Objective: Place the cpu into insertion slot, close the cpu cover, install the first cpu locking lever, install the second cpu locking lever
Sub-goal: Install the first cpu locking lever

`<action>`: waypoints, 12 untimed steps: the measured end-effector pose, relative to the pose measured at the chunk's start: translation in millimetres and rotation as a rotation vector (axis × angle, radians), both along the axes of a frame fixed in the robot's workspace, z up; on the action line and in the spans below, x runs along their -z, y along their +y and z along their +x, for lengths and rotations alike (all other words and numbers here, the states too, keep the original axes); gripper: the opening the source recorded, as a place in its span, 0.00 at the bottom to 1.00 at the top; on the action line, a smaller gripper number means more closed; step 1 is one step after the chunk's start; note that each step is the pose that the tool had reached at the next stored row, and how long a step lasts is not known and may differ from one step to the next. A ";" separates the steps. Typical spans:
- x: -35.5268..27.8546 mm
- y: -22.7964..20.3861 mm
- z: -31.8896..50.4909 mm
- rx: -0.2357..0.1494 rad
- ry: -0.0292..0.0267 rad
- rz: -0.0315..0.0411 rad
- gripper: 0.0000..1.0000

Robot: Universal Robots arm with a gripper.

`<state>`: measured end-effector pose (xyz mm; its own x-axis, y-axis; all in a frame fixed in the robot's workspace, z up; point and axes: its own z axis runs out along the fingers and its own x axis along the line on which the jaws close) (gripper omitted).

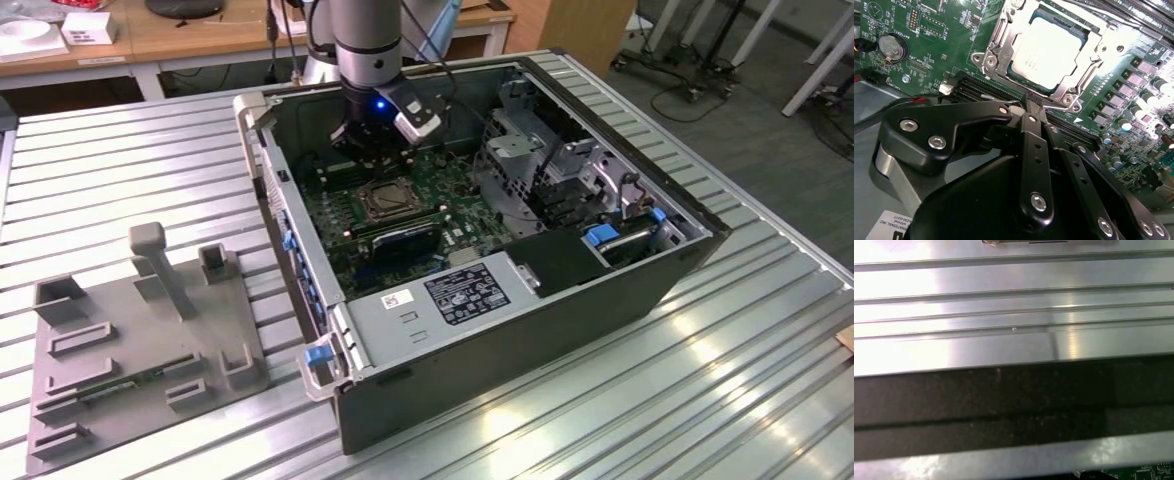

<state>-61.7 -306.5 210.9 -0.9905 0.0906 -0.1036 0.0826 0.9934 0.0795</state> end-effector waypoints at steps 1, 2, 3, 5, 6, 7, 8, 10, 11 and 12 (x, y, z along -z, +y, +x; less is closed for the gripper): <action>-0.1 0.0 0.0 0.000 0.0000 0.0003 0.11; -0.3 -0.2 -0.1 0.000 0.0002 0.0009 0.11; -0.5 -0.2 -0.1 0.000 0.0001 0.0023 0.11; -1.5 -0.2 -0.1 0.000 0.0000 0.0042 0.11; -2.4 -0.2 0.0 0.000 0.0000 0.0053 0.11; -3.5 -0.2 0.0 0.000 0.0000 0.0076 0.11; -4.9 -0.2 0.0 0.000 0.0000 0.0102 0.11; -7.6 -0.2 -0.1 0.000 0.0000 0.0138 0.11; -8.4 -0.2 -0.1 0.000 -0.0001 0.0147 0.11; -8.8 -0.2 -0.1 0.000 -0.0003 0.0151 0.11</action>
